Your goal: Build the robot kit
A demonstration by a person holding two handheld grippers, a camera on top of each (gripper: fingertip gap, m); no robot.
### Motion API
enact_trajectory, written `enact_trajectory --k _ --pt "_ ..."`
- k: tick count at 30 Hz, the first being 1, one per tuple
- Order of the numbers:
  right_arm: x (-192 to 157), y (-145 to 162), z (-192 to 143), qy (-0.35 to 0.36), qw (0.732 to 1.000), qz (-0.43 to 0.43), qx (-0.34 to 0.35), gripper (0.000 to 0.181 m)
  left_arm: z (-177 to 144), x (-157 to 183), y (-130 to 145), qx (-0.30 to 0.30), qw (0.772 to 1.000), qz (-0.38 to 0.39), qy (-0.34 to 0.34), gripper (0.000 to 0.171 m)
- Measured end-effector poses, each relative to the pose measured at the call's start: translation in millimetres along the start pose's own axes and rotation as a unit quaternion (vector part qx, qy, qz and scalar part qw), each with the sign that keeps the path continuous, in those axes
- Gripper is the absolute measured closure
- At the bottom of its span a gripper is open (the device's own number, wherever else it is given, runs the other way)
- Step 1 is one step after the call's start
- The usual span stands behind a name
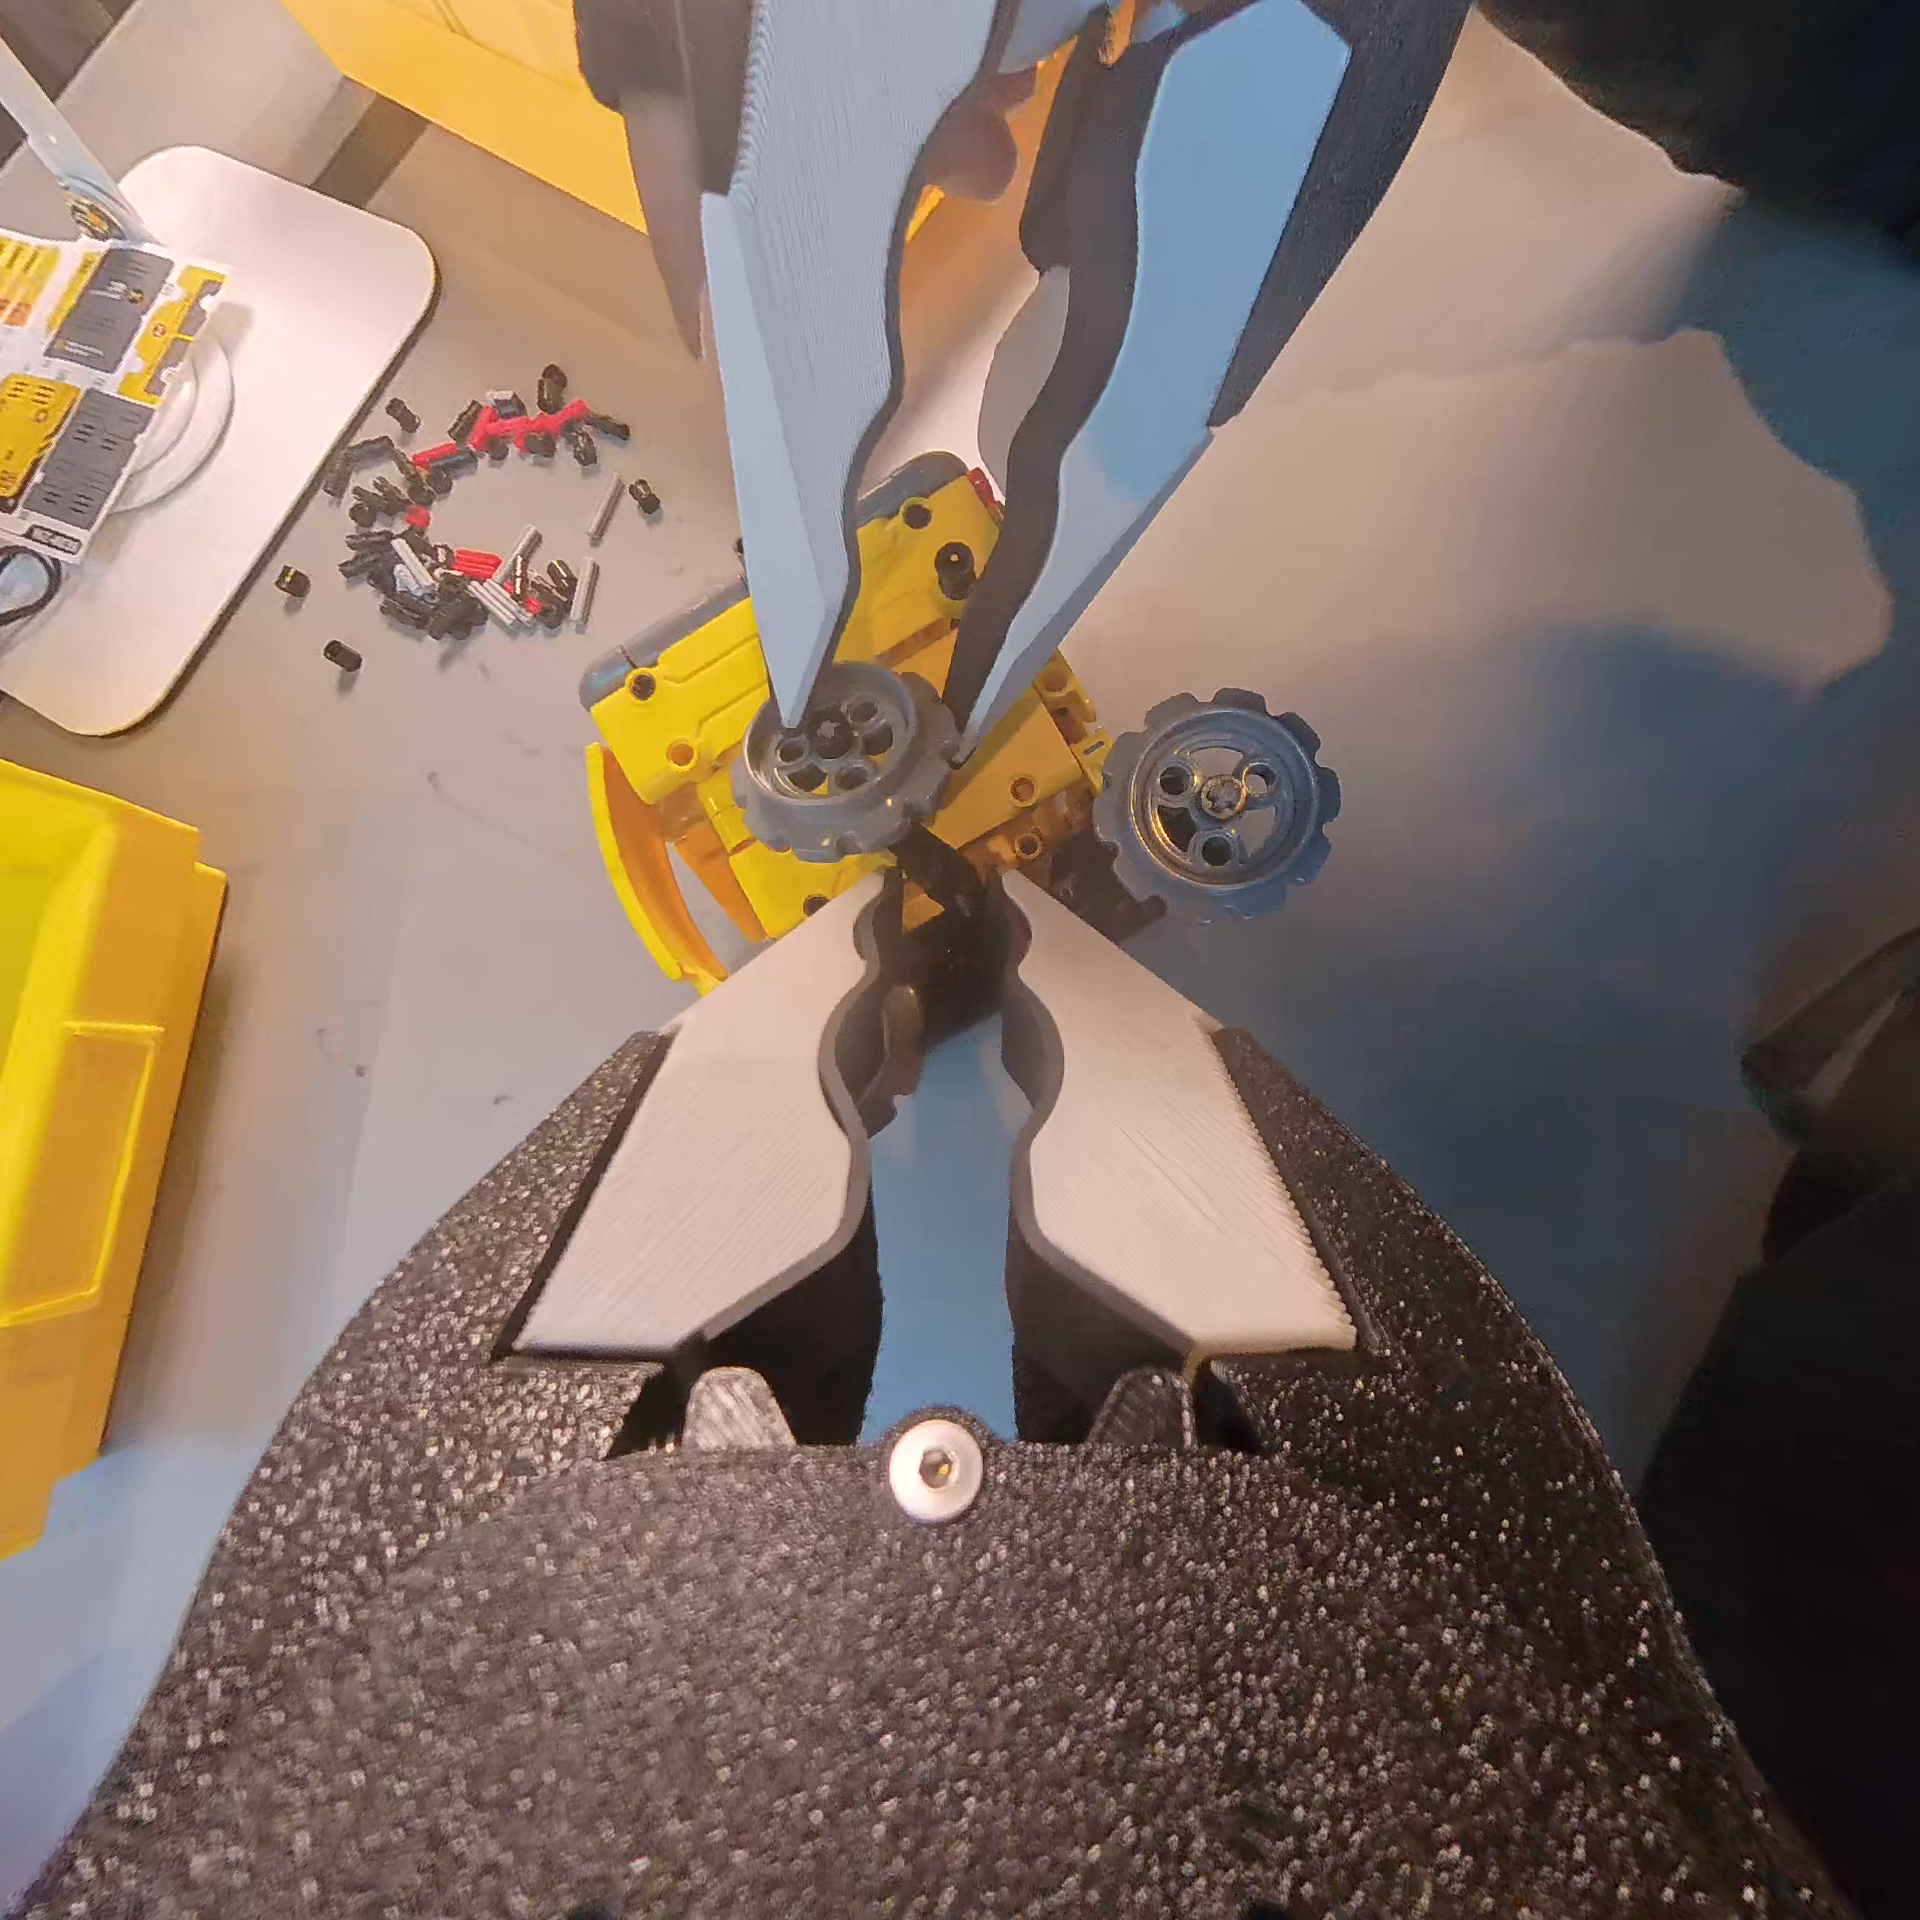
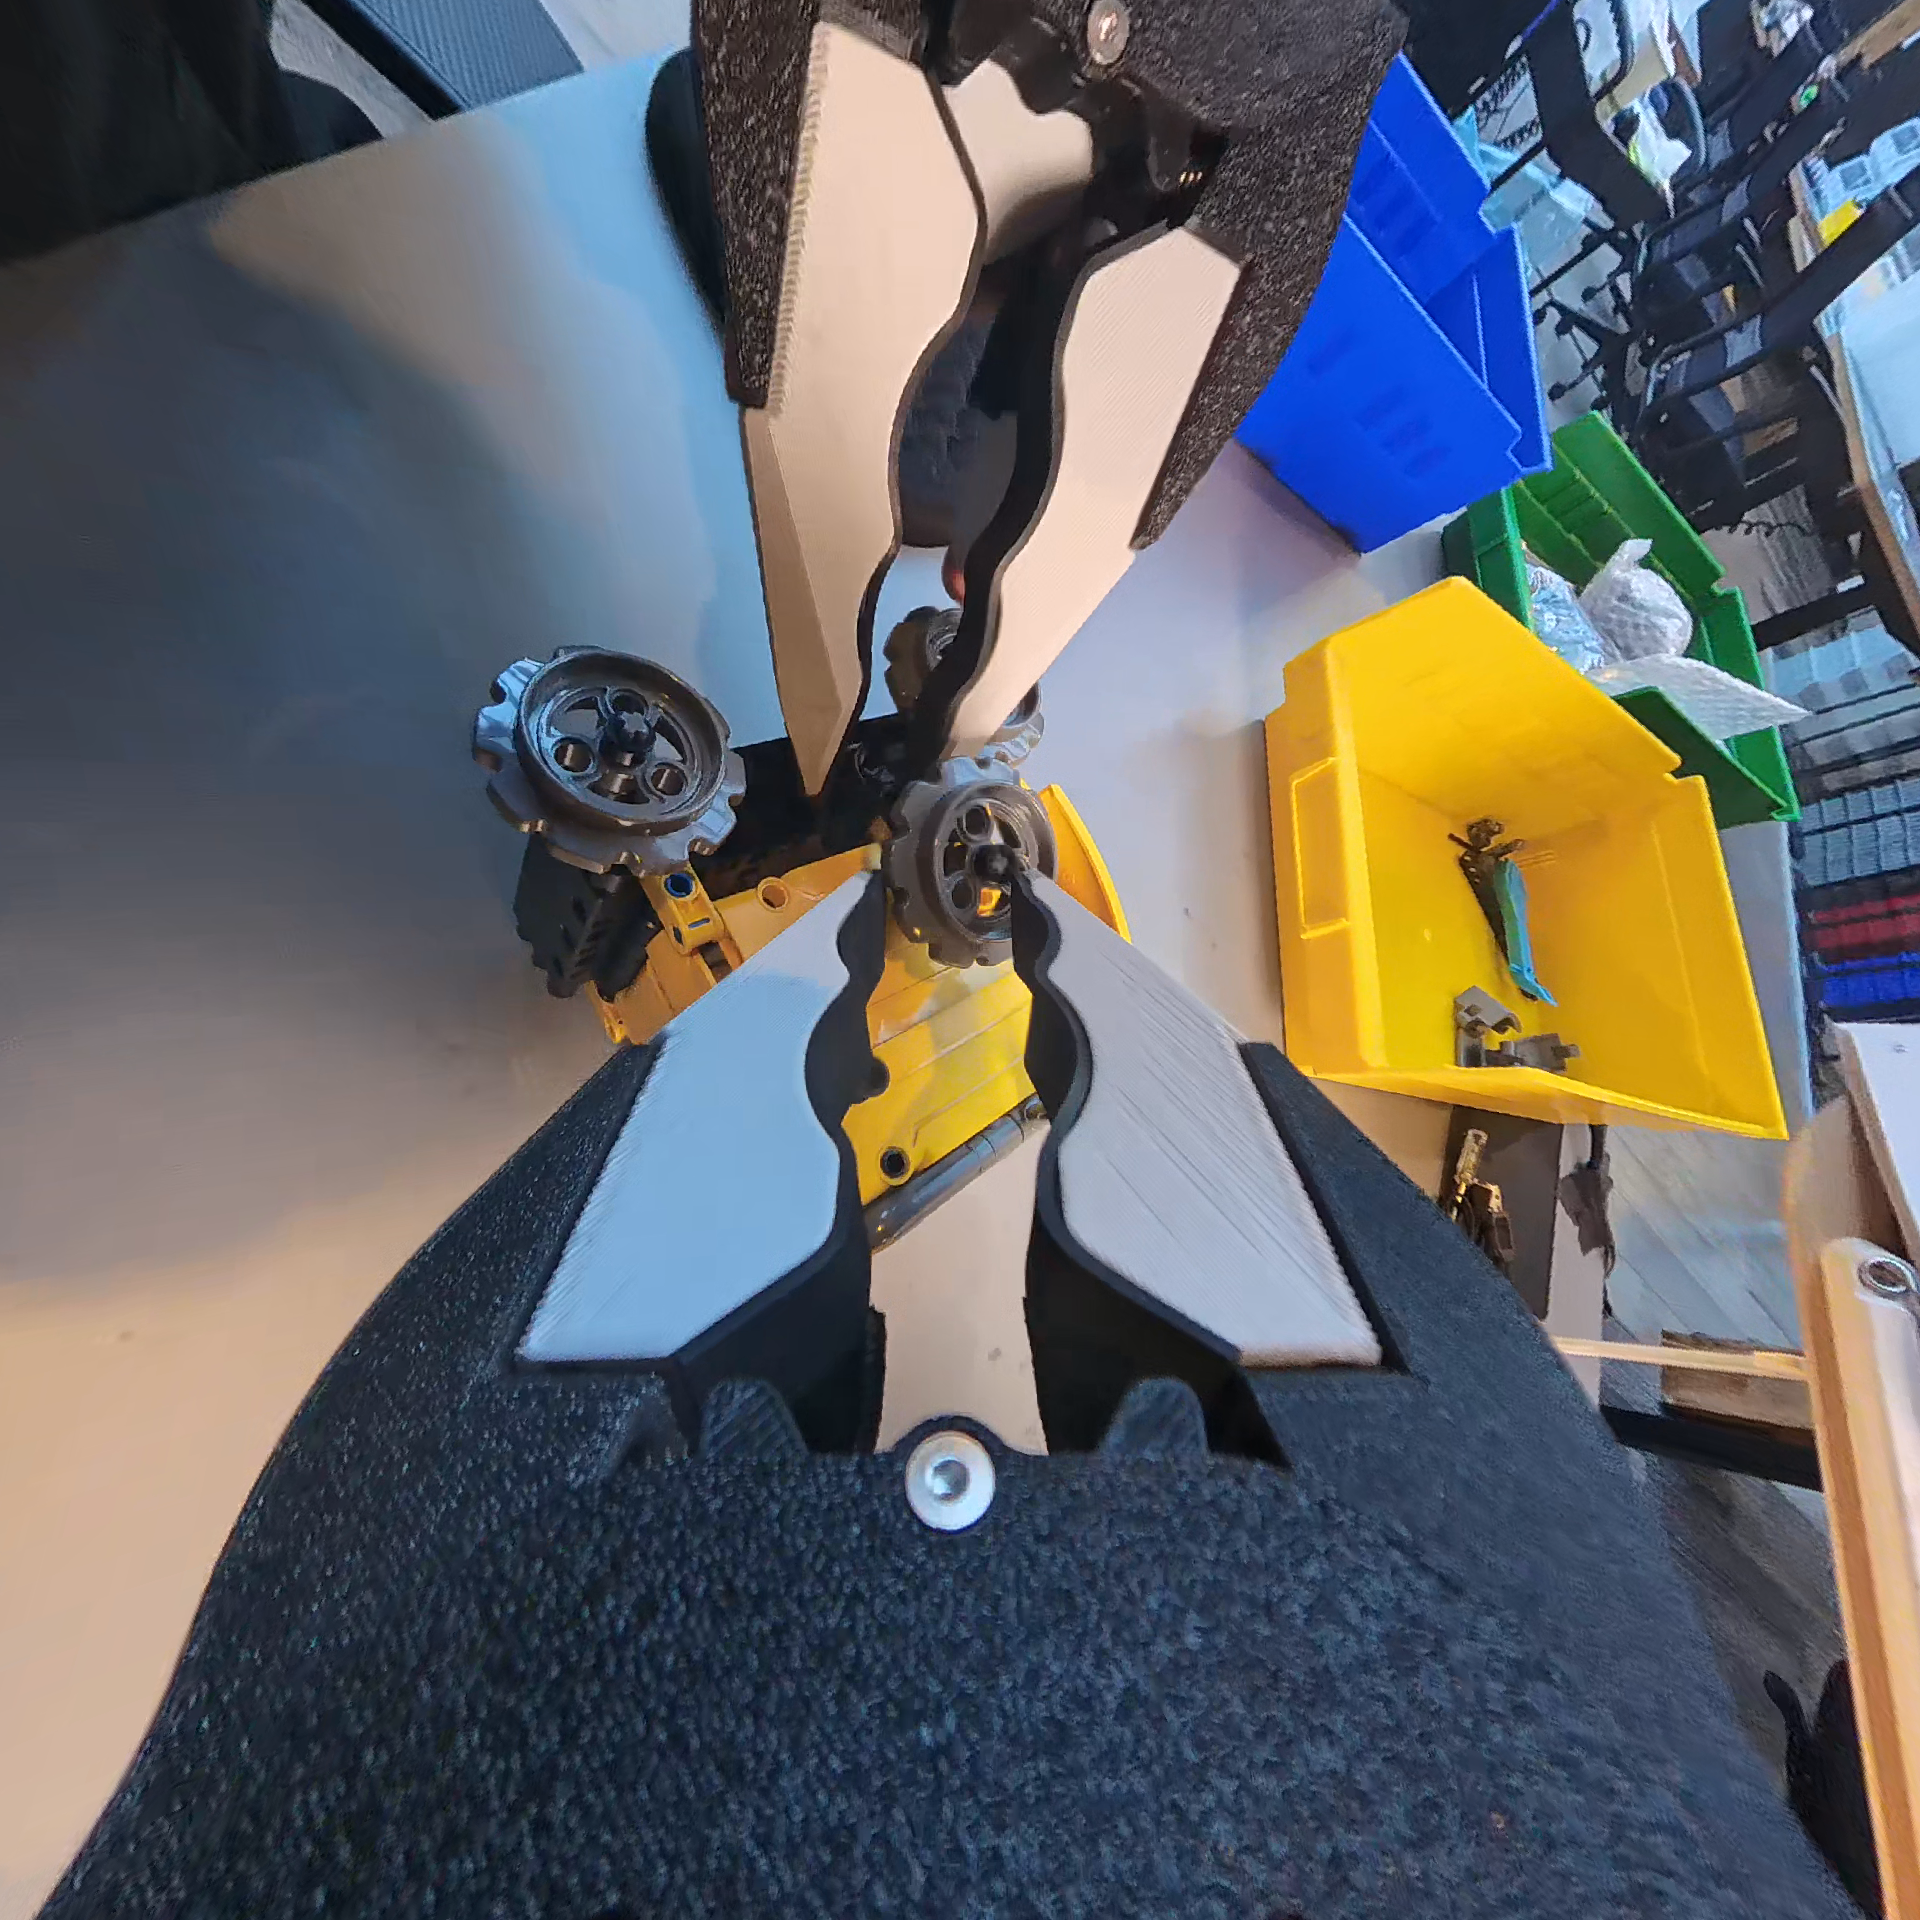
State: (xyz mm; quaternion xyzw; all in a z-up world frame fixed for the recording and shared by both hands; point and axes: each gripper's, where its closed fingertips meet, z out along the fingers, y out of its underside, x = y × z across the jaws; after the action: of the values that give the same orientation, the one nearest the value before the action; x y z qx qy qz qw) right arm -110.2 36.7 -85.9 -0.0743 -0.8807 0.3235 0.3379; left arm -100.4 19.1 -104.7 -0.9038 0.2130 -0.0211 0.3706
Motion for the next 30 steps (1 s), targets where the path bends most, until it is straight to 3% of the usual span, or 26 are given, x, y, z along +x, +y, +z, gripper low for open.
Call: enact_trajectory --k 17,28,30 --pt "-3 5 -1 0.001 0.999 -0.013 -0.036 0.157 -7 0 -1 0.007 1.000 -0.024 0.016 0.157" --pt "-6 10 1 0.012 0.991 -0.053 -0.119 0.158 -7 0 -1 0.015 1.000 -0.024 0.014 0.160" --pt "-4 11 1 0.016 0.990 -0.056 -0.132 0.169 -8 -1 -2 0.020 0.999 -0.023 0.013 0.160"
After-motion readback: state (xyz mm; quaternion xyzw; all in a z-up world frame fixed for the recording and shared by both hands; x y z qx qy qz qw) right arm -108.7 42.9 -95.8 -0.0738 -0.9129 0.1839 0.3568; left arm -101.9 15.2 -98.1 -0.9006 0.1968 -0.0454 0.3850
